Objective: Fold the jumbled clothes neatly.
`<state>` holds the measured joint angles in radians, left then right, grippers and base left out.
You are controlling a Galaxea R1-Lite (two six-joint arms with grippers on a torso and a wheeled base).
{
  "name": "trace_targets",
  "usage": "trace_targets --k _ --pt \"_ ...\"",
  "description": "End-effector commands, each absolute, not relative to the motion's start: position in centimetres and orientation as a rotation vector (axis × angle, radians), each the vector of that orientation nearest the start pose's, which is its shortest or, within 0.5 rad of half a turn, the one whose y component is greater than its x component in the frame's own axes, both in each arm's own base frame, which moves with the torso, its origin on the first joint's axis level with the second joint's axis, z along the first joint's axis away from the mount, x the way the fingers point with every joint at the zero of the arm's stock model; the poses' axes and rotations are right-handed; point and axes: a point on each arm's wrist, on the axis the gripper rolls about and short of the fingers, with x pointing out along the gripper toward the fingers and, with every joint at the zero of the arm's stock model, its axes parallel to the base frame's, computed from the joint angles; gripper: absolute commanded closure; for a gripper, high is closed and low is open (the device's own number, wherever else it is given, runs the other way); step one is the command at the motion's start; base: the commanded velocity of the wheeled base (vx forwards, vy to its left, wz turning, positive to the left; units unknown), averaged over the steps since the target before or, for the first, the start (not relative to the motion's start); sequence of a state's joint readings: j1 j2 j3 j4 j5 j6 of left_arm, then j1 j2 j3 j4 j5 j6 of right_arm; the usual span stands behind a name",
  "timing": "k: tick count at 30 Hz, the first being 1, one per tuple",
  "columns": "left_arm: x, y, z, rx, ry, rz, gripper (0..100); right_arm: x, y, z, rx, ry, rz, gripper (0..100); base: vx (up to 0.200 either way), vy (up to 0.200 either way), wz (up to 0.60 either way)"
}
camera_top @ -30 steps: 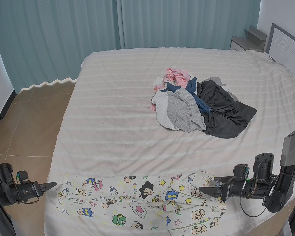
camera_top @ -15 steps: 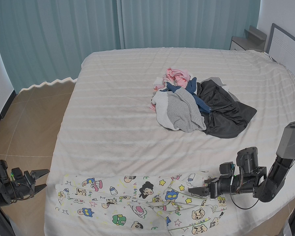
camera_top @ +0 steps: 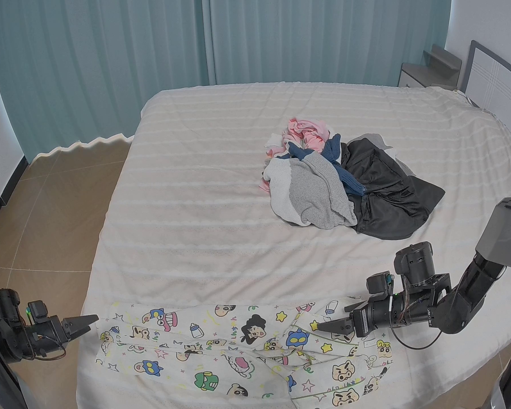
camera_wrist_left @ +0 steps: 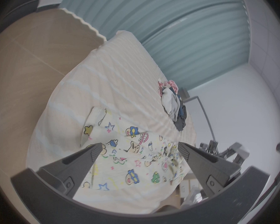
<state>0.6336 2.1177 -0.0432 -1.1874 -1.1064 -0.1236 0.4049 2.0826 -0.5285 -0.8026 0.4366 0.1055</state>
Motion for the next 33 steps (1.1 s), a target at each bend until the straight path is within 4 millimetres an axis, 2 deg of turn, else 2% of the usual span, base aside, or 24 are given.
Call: trace_targets --k 1,21,33 --pt "15.8 9.6 -2.8 -0.84 0.673 -0.416 0 27.4 13.2 1.5 0.069 0.834 0.801 0 0.0 0.0 0.0" --pt "15.8 9.6 -2.8 -0.839 0.672 -0.417 0 27.7 12.9 -1.5 0.045 0.911 0.792 0 0.0 0.0 0.0" --pt "15.8 9.6 -2.8 -0.838 0.671 -0.418 0 27.8 12.9 -1.8 0.058 0.915 0.819 0 0.0 0.0 0.0"
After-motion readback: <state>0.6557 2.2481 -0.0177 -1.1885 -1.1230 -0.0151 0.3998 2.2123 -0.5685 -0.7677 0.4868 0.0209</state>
